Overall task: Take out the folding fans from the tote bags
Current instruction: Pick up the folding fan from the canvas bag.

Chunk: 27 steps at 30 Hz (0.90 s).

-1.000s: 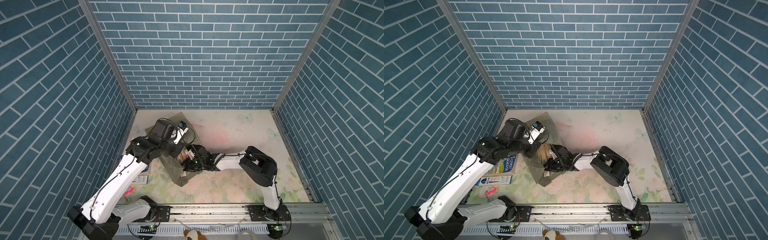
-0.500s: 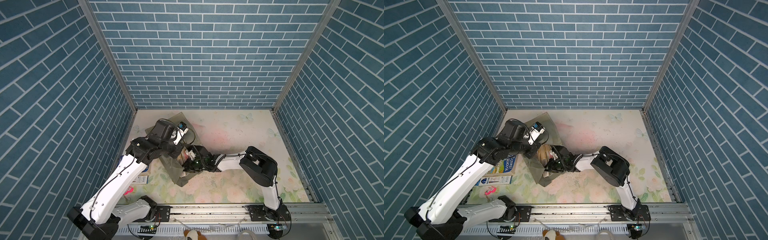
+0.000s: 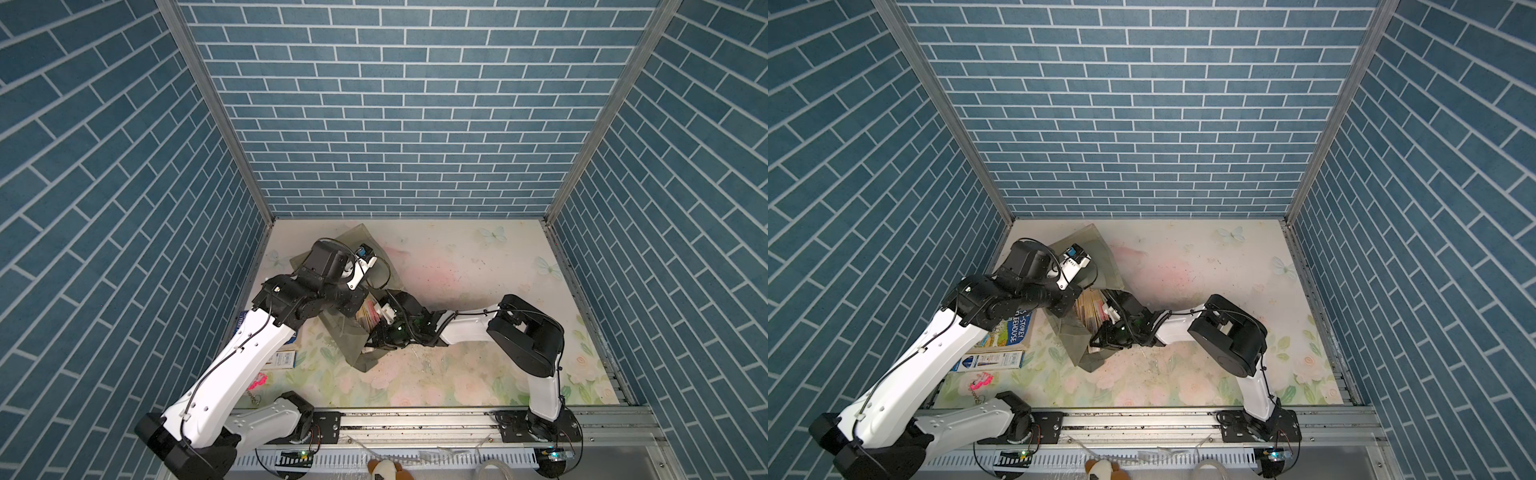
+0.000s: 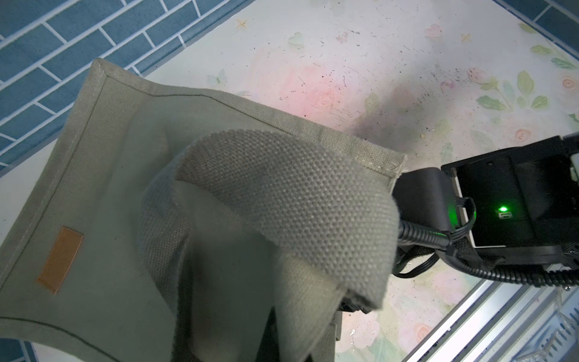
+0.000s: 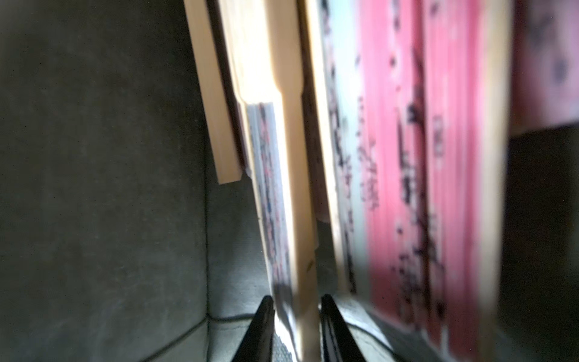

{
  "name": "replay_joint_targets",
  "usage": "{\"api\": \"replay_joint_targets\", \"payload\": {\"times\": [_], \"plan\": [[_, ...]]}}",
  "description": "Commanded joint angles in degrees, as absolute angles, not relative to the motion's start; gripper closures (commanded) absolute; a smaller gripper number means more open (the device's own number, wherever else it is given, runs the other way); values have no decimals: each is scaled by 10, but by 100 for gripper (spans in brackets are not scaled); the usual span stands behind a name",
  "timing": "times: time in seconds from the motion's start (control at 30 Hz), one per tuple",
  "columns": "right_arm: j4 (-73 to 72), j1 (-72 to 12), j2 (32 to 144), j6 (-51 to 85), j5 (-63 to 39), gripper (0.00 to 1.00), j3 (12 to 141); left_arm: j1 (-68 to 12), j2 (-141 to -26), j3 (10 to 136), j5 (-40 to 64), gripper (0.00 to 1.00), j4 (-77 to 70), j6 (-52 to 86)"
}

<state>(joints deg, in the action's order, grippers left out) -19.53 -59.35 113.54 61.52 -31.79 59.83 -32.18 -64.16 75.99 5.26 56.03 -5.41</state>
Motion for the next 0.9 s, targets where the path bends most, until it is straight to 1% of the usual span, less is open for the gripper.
{"api": "replay_joint_targets", "payload": {"times": [0.0,0.3,0.47,0.63,0.87], "plan": [[-240,-587,1153,647,-333,70,608,-319,-633,752,36,100,563,-50],[-304,-588,1205,705,-355,70,626,-319,-637,750,40,100,561,-49],[-323,-588,1209,717,-361,80,622,-320,-636,750,39,100,562,-50],[-314,-588,1183,707,-363,90,612,-319,-633,749,38,100,561,-49],[-244,-582,1138,646,-381,91,603,-319,-628,738,36,100,554,-53]]}}
